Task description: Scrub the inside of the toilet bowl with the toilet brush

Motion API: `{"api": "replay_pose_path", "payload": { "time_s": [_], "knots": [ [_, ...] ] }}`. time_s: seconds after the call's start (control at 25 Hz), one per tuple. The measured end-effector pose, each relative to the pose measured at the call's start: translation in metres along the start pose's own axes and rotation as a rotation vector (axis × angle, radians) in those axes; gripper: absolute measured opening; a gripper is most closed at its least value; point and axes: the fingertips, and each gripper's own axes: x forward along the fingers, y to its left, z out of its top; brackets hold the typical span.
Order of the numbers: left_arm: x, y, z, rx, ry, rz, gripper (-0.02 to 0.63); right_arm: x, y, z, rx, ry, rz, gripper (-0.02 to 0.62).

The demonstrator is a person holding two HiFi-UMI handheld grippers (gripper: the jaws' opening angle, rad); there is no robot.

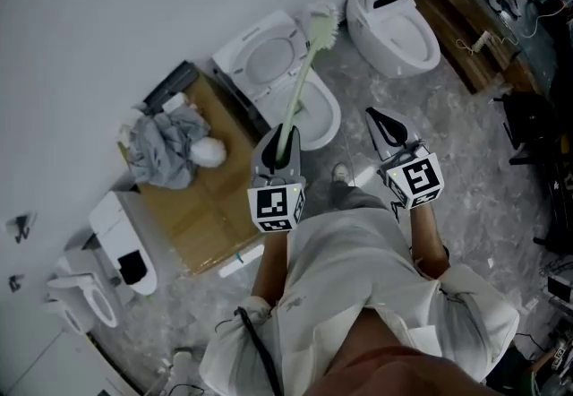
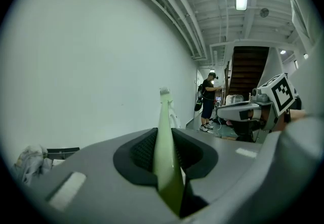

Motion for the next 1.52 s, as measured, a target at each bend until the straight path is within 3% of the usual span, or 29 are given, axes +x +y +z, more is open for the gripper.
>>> {"api": "replay_pose_path", "payload": {
  "time_s": [0.36,0.76,1.52],
  "knots": [
    [0.079,0.004,-0.003,-0.049,0.049,0.115,0.101,0.064,-0.074,-0.012,0.000,0.060,0.150,0.005],
    [0.100,0.034,-0.052,-0.124,0.156,0.202,0.101,0.119,-0.075,-0.051,0.030,0.137,0.259,0.005],
    [0.135,0.117,-0.199,-0.261,0.377,0.224,0.101,0.208,-0.059,-0.162,0.087,0.371,0.225,0.005]
  ]
}}
